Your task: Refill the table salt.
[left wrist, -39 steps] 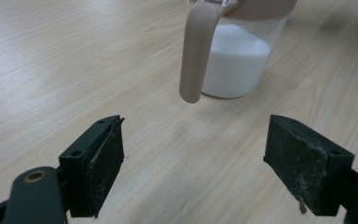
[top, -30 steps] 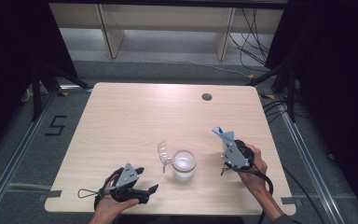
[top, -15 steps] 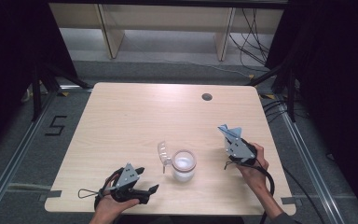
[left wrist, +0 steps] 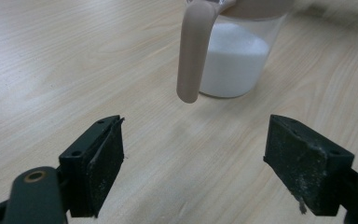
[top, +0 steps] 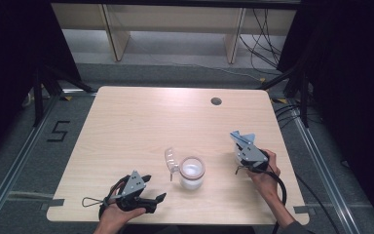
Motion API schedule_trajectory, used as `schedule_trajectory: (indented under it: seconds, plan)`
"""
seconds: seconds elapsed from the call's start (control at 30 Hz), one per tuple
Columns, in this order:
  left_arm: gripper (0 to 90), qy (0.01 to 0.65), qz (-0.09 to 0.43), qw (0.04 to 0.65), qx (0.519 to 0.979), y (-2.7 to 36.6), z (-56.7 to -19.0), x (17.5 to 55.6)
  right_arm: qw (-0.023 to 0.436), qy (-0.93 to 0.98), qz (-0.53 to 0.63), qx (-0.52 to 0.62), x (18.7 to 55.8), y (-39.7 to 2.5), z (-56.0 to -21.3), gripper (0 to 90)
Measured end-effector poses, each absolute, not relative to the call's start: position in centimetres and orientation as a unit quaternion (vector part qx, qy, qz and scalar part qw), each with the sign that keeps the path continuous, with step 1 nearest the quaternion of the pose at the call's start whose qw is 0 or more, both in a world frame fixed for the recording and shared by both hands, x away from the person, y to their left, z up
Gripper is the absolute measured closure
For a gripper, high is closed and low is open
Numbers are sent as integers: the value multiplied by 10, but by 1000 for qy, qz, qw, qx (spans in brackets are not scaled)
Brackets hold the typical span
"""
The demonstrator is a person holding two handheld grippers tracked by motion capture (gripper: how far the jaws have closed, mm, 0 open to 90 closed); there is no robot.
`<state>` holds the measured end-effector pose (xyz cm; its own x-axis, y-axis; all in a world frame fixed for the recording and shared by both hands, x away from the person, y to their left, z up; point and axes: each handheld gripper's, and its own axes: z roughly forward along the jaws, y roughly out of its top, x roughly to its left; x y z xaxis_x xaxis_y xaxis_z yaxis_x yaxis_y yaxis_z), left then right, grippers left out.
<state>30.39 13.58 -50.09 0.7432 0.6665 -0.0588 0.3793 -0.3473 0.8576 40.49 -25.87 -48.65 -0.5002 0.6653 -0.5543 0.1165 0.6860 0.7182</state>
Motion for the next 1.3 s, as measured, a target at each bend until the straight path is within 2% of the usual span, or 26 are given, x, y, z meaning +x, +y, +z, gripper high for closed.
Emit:
schedule_trajectory:
  seconds: [0.23,0.57,0.77,1.07,1.3]
  plan:
    - [190,329,154,471,804,137,-500,303,431,803,322,257,406,-262,-486,871]
    - [190,327,154,470,805,136,-501,304,424,796,331,277,406,-266,-484,740]
    - [190,327,155,469,805,137,-501,304,420,791,341,287,405,-266,-482,698]
    - [190,327,155,469,806,137,-501,304,411,773,382,295,403,-272,-475,534]
    - [190,327,155,470,805,137,-500,304,406,768,400,293,399,-274,-471,482]
